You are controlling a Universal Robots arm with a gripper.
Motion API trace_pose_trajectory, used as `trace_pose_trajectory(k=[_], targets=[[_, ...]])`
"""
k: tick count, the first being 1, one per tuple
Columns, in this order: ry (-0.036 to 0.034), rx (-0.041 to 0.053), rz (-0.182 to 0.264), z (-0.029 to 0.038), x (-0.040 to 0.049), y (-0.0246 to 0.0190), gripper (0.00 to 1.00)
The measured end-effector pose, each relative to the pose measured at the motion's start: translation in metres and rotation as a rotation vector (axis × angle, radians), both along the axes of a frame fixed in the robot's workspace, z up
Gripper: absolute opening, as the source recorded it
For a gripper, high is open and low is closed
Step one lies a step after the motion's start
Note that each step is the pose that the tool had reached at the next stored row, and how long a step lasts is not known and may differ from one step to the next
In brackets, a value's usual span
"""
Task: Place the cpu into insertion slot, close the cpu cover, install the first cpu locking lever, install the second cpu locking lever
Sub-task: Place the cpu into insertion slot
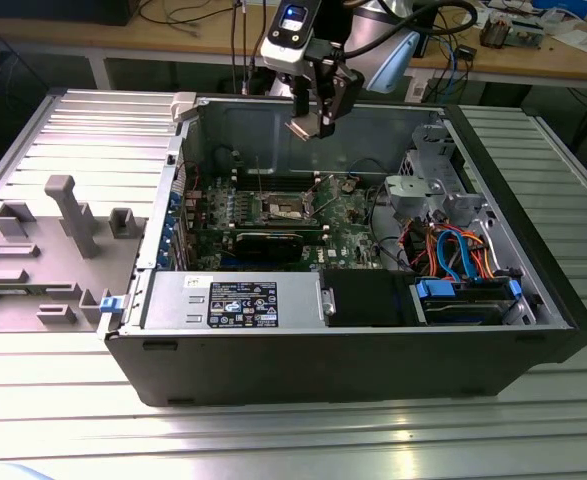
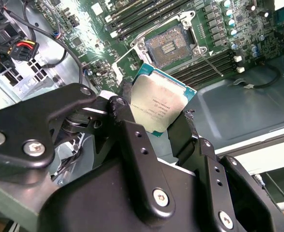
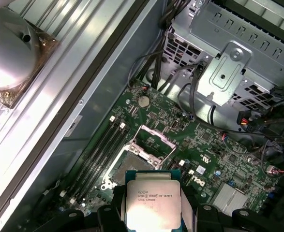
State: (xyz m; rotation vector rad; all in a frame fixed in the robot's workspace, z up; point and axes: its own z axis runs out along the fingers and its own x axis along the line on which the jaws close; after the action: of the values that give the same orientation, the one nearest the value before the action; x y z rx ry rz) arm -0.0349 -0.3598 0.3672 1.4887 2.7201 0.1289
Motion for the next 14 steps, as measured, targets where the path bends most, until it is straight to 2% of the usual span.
trace_pose_trajectory(k=[10,14], targets=[[0.0000,0.0000,-0.057,0.0000,0.0000,0.0000,0.54],[0.0000,0.0000,-0.059,0.0000,-0.0006,0.0000,0.54]])
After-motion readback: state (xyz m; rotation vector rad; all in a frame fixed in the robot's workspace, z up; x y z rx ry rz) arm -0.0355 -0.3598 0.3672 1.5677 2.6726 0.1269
